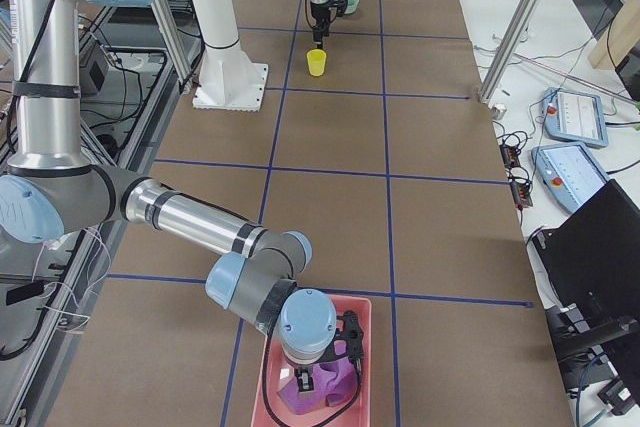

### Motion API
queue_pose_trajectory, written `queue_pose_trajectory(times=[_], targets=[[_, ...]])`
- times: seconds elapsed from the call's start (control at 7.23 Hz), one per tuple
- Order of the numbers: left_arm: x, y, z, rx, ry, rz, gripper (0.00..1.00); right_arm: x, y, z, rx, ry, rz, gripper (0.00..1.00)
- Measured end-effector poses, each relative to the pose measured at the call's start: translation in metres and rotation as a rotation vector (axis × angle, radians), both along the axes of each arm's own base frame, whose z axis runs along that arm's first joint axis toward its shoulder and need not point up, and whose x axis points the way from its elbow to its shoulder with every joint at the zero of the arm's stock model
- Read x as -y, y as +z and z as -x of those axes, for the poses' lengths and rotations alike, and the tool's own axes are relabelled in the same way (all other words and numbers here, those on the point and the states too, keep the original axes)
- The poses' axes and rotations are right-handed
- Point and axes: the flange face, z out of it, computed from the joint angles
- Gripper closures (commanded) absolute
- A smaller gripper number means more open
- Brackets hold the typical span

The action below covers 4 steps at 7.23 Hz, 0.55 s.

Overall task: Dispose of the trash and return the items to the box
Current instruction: 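Move the left gripper to the yellow cup and grasp it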

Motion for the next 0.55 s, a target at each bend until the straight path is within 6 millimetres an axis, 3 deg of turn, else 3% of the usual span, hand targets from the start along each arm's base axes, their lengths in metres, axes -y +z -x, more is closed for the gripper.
queue_pose_trajectory(times=[0.28, 0.42, 0.55], targets=[[0.000, 0.005, -0.008, 0.001, 0.004, 0.004, 0.34, -0.005, 0.004, 0.002, 0.003, -0.001, 0.005, 0.00], [-0.004, 0.006, -0.012, 0.001, 0.012, 0.005, 0.64, -0.007, 0.005, 0.002, 0.004, -0.001, 0.007, 0.00], [-0.009, 0.005, -0.017, -0.001, 0.023, 0.004, 0.76, -0.008, 0.006, 0.003, 0.004, -0.001, 0.008, 0.00]])
